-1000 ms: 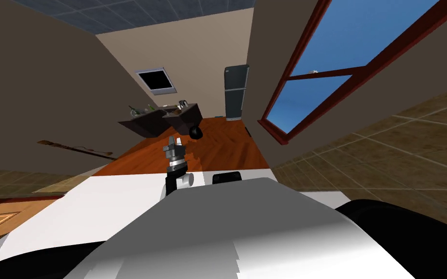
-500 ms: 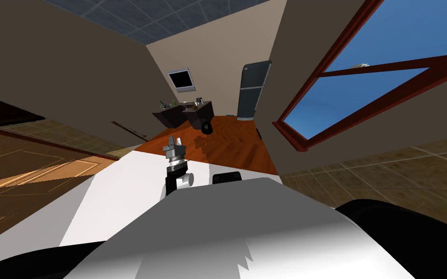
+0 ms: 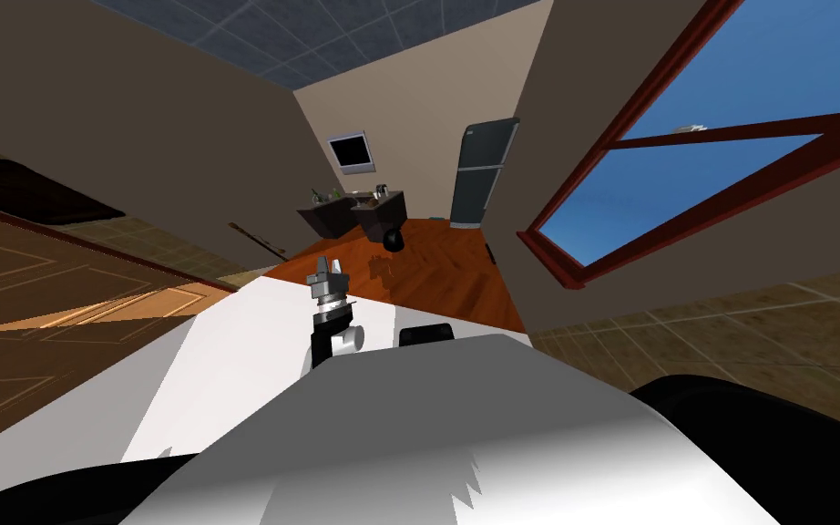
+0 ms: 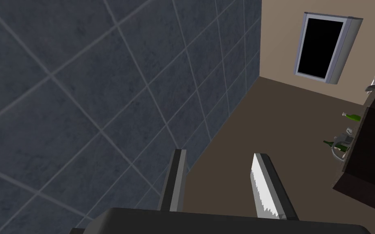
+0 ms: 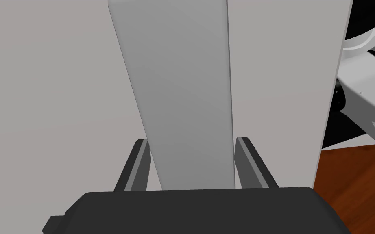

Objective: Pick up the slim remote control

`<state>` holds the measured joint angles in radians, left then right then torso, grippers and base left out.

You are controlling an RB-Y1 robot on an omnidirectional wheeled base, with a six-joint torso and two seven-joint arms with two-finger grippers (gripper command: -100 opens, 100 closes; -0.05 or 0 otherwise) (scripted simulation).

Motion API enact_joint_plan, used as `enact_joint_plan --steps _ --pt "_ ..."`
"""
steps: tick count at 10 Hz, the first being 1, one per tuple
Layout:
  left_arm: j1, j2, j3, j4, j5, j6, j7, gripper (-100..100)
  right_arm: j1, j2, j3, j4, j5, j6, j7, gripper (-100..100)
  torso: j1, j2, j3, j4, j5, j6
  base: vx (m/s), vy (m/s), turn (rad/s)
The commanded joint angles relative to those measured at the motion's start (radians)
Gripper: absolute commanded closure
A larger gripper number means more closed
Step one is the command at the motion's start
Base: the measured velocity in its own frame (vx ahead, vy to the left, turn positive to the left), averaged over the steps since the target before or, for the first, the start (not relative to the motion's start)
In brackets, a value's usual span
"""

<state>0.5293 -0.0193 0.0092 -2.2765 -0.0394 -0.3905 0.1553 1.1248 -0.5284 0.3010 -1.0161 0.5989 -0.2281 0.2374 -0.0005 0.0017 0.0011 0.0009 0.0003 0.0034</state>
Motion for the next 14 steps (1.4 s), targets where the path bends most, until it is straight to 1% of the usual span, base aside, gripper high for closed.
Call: enact_joint_plan --steps 1,2,3,4,5,8,13,14 --pt "0.0 0.0 0.0 0.0 0.0 0.0 0.0 0 0.0 0.0 0.0 0.0 0.0 0.0 0.0 100 0.0 0.0 0.0 0.0 0.0 0.0 0.0 0.0 0.0" --pt "0.0 0.0 0.0 0.0 0.0 0.0 0.0 0 0.0 0.0 0.0 0.0 0.0 0.0 0.0 100 0.0 0.0 0.0 0.0 0.0 0.0 0.0 0.0 0.0" --pt "0.0 0.0 0.0 0.0 0.0 0.0 0.0 0 0.0 0.0 0.0 0.0 0.0 0.0 -0.001 0 0.0 0.0 0.0 0.0 0.0 0.0 0.0 0.0 0.0" --pt "0.0 0.0 0.0 0.0 0.0 0.0 0.0 0 0.0 -0.004 -0.009 0.008 0.005 -0.009 0.011 100 0.0 0.0 0.0 0.0 0.0 0.0 0.06 -0.029 -0.268" --pt "0.0 0.0 0.0 0.0 0.0 0.0 0.0 0 0.002 -0.017 -0.015 0.008 0.017 -0.019 0.03 100 -0.002 -0.002 -0.002 -0.001 -0.001 0.002 0.117 -0.062 -0.373" --pt "0.0 0.0 0.0 0.0 0.0 0.0 0.0 0 0.005 -0.056 -0.034 0.008 0.053 -0.049 0.086 100 -0.004 -0.009 -0.005 -0.002 -0.001 0.001 0.146 -0.067 -0.421" --pt "0.0 0.0 0.0 0.0 0.0 0.0 0.0 0 0.011 -0.12 -0.066 0.008 0.114 -0.1 0.179 100 -0.004 -0.01 -0.006 -0.003 0.0 0.0 0.155 -0.041 -0.381" --pt "0.0 0.0 0.0 0.0 0.0 0.0 0.0 0 0.015 -0.117 -0.059 -0.001 0.105 -0.091 0.16 100 -0.004 -0.01 -0.006 -0.003 0.0 0.0 0.062 -0.011 -0.057"
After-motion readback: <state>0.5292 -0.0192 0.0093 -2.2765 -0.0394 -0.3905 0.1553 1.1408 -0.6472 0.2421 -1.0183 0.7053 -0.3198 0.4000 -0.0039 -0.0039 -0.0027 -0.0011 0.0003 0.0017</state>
